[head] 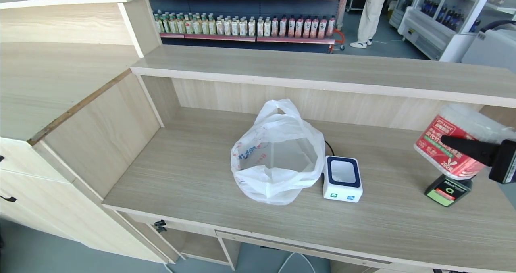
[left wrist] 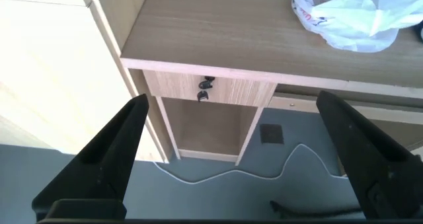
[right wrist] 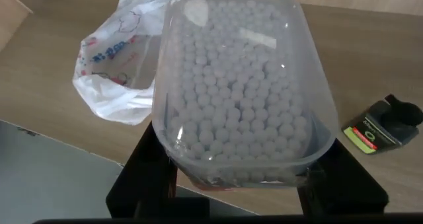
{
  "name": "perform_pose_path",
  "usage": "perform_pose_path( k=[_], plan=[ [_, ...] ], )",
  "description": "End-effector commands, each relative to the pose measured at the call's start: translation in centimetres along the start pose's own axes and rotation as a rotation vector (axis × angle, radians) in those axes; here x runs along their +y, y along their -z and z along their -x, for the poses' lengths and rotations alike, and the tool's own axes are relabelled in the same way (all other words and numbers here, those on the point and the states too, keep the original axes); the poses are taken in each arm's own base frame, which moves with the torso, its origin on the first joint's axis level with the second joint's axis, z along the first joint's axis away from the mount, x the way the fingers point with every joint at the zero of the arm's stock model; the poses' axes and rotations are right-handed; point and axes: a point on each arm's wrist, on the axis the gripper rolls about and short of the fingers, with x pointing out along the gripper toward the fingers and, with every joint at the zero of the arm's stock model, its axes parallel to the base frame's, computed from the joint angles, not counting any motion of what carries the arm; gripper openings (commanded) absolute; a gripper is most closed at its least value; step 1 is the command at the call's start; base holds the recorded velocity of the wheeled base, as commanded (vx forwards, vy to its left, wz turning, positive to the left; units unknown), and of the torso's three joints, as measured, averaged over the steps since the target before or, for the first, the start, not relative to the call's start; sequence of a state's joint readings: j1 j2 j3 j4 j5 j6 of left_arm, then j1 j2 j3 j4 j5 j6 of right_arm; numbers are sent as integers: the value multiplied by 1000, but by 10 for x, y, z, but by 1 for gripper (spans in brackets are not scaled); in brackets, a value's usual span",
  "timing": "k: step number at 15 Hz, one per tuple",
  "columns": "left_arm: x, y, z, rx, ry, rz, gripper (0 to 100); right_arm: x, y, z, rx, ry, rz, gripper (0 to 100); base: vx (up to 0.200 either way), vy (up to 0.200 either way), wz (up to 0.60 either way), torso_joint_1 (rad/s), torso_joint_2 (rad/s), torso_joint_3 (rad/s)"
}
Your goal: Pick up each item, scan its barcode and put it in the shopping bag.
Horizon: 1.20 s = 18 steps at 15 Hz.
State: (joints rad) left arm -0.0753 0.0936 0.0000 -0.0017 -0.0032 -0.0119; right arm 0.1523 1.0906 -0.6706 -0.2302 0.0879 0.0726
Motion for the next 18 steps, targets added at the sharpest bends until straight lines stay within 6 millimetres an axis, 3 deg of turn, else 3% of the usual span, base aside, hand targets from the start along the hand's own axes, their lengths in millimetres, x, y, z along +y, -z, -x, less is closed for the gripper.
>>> perform_pose_path(
  k=[1, 7, 11, 18],
  plan=[
    [0, 0, 0, 2, 0, 0, 100, 0, 6, -5, 29, -32, -42, 0, 0, 0, 0, 0, 0, 0],
    [0, 0, 0, 2, 0, 0, 100, -18, -8, -64, 40, 62, -321, 0, 0, 0, 0, 0, 0, 0],
    [0, 0, 0, 0, 0, 0, 100, -26, -20, -84, 220, 161, -580, 0, 0, 0, 0, 0, 0, 0],
    [0, 0, 0, 2, 0, 0, 100, -32, 1, -112, 336, 246, -780, 0, 0, 0, 0, 0, 0, 0]
  ],
)
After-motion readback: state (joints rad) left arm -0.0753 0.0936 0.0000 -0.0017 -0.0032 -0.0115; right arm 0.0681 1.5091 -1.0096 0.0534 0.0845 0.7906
